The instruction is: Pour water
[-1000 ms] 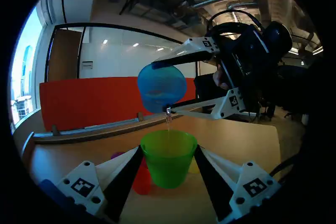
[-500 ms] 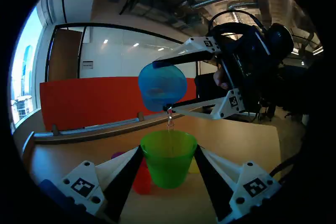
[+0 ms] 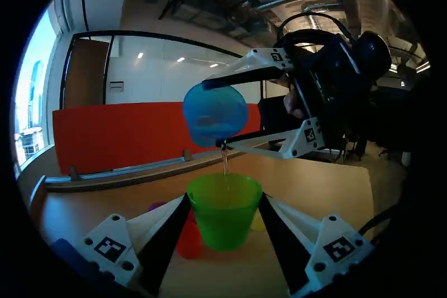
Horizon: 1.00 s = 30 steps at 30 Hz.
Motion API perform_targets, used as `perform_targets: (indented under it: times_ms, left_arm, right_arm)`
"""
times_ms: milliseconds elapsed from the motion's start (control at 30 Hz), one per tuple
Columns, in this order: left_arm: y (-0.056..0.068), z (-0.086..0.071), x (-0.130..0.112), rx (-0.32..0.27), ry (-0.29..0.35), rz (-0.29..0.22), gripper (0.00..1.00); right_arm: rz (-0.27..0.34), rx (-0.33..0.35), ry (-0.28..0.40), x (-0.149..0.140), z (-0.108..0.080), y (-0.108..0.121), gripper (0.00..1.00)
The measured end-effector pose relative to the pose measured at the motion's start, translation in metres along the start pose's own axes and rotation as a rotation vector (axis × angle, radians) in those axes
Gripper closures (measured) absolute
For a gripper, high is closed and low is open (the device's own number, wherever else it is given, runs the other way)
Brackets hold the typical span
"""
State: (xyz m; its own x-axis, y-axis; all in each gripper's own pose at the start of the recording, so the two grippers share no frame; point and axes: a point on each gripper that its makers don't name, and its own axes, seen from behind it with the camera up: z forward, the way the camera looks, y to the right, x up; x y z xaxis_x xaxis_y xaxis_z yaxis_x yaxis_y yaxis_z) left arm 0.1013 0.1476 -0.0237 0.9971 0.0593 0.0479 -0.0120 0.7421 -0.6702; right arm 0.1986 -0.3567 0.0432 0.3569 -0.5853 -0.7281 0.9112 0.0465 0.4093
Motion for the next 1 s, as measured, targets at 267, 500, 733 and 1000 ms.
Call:
perform_targets:
  times_ms: [267, 500, 733, 1000]
  left_arm:
    - [0.0, 0.0001, 0.0006, 0.0, 0.0, 0.0, 0.13]
    - [0.0004, -0.0002, 0.0019, 0.0, 0.001, 0.001, 0.13]
    - [0.0002, -0.0008, 0.0023, 0.0, 0.002, 0.002, 0.13]
    - [0.0005, -0.002, 0.0025, 0.002, 0.001, 0.004, 0.13]
  right_arm:
    - [-0.005, 0.0, 0.002, -0.0001, 0.0007, 0.0002, 0.07]
    - [-0.016, -0.003, 0.004, 0.0003, 0.0007, 0.002, 0.07]
    - [-0.027, -0.003, 0.006, 0.002, 0.0014, 0.0019, 0.08]
    - [-0.033, -0.005, 0.008, 0.0045, 0.0012, 0.001, 0.07]
